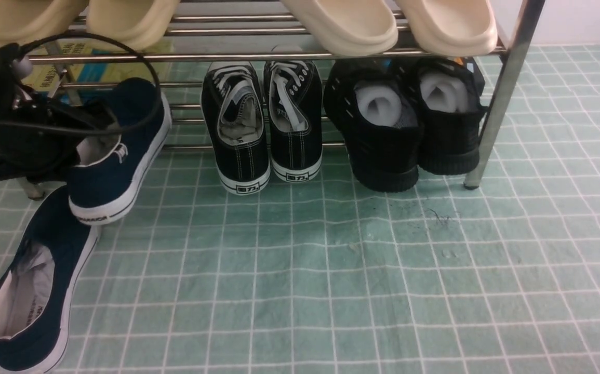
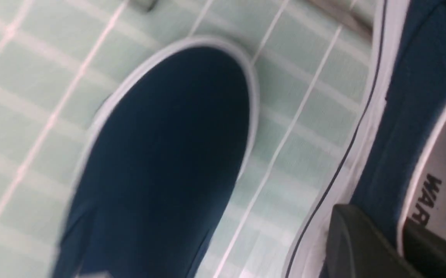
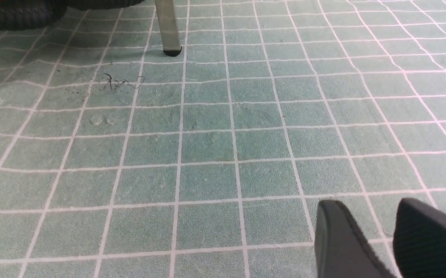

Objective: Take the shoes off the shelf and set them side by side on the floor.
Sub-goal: 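Set the held shoe down on the floor in front of the rack with the left gripper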

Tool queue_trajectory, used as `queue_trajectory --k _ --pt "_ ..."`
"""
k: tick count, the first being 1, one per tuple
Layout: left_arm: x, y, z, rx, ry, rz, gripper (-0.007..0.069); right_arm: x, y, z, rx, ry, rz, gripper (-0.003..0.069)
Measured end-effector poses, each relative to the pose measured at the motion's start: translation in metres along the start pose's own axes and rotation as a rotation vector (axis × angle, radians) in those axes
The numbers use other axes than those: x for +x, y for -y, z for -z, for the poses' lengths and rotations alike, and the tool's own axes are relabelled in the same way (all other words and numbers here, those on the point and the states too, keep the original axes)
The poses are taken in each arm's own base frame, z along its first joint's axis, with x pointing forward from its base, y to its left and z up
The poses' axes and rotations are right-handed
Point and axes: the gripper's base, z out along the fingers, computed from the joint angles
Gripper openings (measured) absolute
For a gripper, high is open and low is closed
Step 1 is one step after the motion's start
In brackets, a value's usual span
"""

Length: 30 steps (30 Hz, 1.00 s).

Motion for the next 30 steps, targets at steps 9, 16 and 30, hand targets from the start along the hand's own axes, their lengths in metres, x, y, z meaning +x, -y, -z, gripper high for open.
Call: queue_trajectory --k 9,16,30 --pt "0.035 0.007 0.033 -0.074 -0.163 -0.126 0.0029 0.000 0.000 0.000 0.000 0.000 0.000 0.0240" --pt "0.060 0.012 0.018 -0.135 -0.104 -0.099 0.0029 0.000 0.000 0.000 0.000 0.000 0.000 0.0240" --pt "0.088 -0.005 -0.010 -0.153 -0.072 -0.032 0.0029 0.000 0.000 0.000 0.000 0.000 0.000 0.0240"
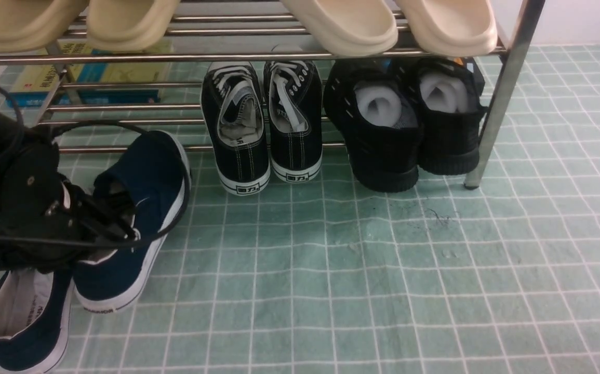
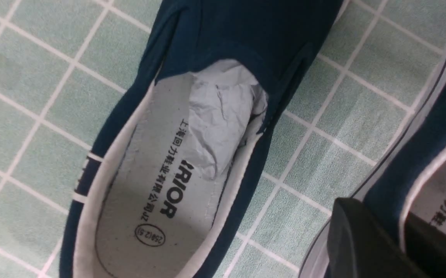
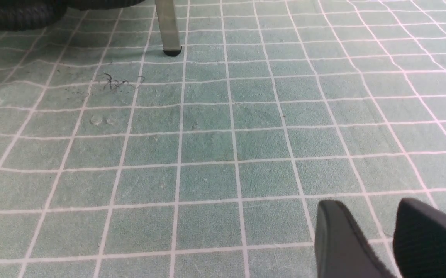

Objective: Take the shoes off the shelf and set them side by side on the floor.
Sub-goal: 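Set the held shoe down on the floor in front of the rack with the left gripper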

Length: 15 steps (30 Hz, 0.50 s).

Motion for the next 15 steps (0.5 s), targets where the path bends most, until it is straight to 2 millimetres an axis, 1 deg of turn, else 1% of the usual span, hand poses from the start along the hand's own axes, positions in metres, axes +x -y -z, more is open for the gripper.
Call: queue_trajectory --k 4,8,15 --pt "0.004 -0.002 -0.004 0.003 -0.002 0.001 0.0029 0.000 0.000 0.000 0.000 0.000 0.000 0.0240" --pt "0.006 -0.002 -0.004 -0.001 -0.007 -0.010 0.0030 0.000 0.000 0.000 0.000 0.000 0.000 0.0240" --pt "0.018 0.009 0.000 0.006 -0.032 -0.082 0.0030 0.000 0.000 0.000 0.000 0.000 0.000 0.0240"
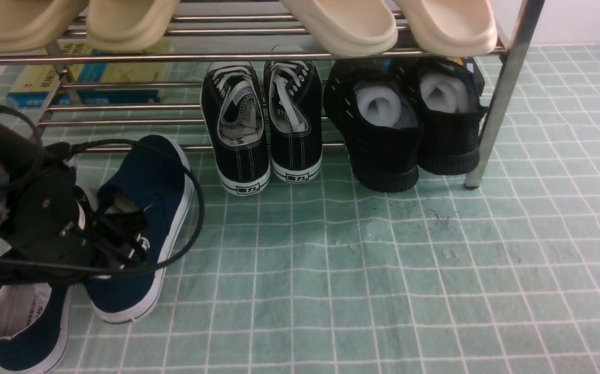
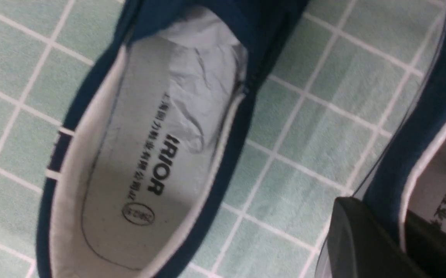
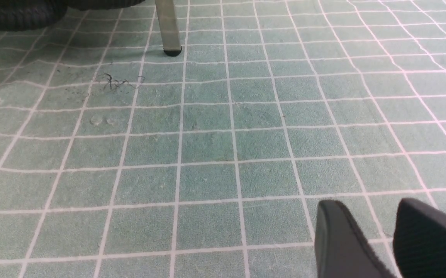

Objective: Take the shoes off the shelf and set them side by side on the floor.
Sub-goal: 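Set the held shoe down on the floor in front of the rack with the left gripper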

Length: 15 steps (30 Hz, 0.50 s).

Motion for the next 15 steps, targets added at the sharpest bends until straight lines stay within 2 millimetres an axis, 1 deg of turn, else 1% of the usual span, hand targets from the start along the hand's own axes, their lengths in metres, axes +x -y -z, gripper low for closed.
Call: queue_trajectory --k 6,8,13,15 --pt "0.004 -0.001 0.003 -0.025 -0.028 -0.013 0.0031 0.000 0.000 0.000 0.000 0.000 0.000 0.0240" --pt "0.009 -0.008 0.010 -0.054 -0.055 -0.012 0.0031 0.000 0.000 0.000 0.000 0.000 0.000 0.0240" --pt "0.008 -0.015 0.031 -0.019 -0.004 0.007 0.0032 0.000 0.000 0.000 0.000 0.000 0.000 0.0240" --pt "0.008 -0.015 0.033 -0.008 0.008 0.016 0.0032 0.000 0.000 0.000 0.000 0.000 0.000 0.0240"
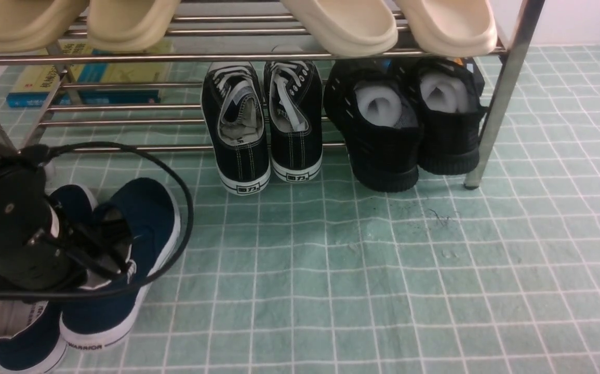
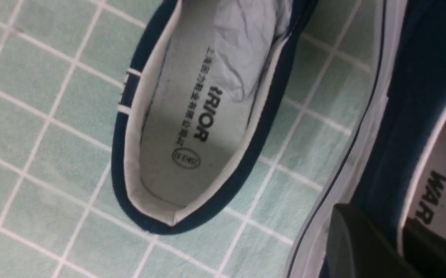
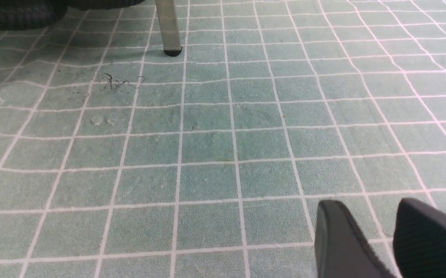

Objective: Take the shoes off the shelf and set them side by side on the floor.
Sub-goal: 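Set the held shoe down on the floor in front of the rack with the left gripper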

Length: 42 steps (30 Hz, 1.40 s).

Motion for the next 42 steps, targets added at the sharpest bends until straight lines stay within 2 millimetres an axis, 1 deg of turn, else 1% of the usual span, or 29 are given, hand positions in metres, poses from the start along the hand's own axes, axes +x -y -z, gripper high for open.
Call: queue_trajectory --k 10,21,23,28,32,42 --pt "-0.007 -0.002 0.001 -0.001 0.082 0.096 0.0034 0.000 0.000 0.000 0.000 0.000 0.000 0.0240" --pt "-0.009 0.002 0.001 0.041 0.107 0.096 0.0034 0.000 0.000 0.000 0.000 0.000 0.000 0.0240" --pt "-0.009 0.003 -0.002 0.033 0.100 0.091 0.0034 0.000 0.000 0.000 0.000 0.000 0.000 0.0240" --pt "-0.007 0.008 -0.021 -0.013 0.051 0.069 0.0035 0.000 0.000 0.000 0.000 0.000 0.000 0.0240" --pt "-0.005 0.011 -0.030 -0.033 0.029 0.058 0.0035 0.000 0.000 0.000 0.000 0.000 0.000 0.0240" --pt "-0.006 0.012 -0.033 -0.034 0.033 0.048 0.0036 0.000 0.000 0.000 0.000 0.000 0.000 0.0240"
